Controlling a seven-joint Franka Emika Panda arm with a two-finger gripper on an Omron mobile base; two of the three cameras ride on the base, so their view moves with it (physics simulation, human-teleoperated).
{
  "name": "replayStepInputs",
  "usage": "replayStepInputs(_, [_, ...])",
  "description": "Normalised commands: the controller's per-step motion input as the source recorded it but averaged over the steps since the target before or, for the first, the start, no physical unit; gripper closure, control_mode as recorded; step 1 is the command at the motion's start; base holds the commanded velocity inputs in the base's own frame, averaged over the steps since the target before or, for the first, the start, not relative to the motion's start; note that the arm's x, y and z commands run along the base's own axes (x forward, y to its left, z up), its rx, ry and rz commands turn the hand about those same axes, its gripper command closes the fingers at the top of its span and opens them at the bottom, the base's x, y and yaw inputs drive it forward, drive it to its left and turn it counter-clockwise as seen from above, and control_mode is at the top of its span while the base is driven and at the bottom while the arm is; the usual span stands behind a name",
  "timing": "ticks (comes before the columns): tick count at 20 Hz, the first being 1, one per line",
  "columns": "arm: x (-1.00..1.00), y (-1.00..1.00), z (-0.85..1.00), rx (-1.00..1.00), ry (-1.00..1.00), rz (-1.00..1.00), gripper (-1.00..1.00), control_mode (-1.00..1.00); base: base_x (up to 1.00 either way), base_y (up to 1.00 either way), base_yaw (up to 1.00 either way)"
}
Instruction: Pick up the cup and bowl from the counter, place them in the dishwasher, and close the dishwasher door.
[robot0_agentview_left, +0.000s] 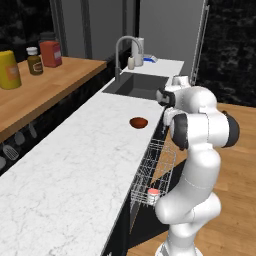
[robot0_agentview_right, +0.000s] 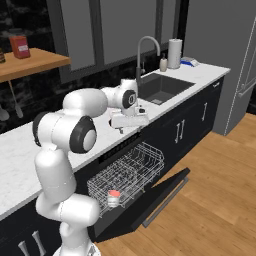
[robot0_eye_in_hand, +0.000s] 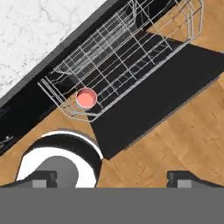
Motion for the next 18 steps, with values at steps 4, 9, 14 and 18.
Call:
replayStepInputs(4, [0.0, 0.0, 0.36, 0.02, -0.19, -0.69, -1.0, -1.0, 0.0, 0.0, 0.0])
replayStepInputs(9, [0.02, 0.0, -0.2, 0.11, -0.42, -0.57, -1.0, -1.0, 0.0, 0.0, 0.0])
replayStepInputs(14, [0.29, 0.28, -0.21, -0.09, -0.36, -0.43, -1.0, -1.0, 0.0, 0.0, 0.0])
replayStepInputs(18, [0.65, 0.69, -0.03, -0.12, -0.16, -0.28, -1.0, -1.0, 0.0, 0.0, 0.0])
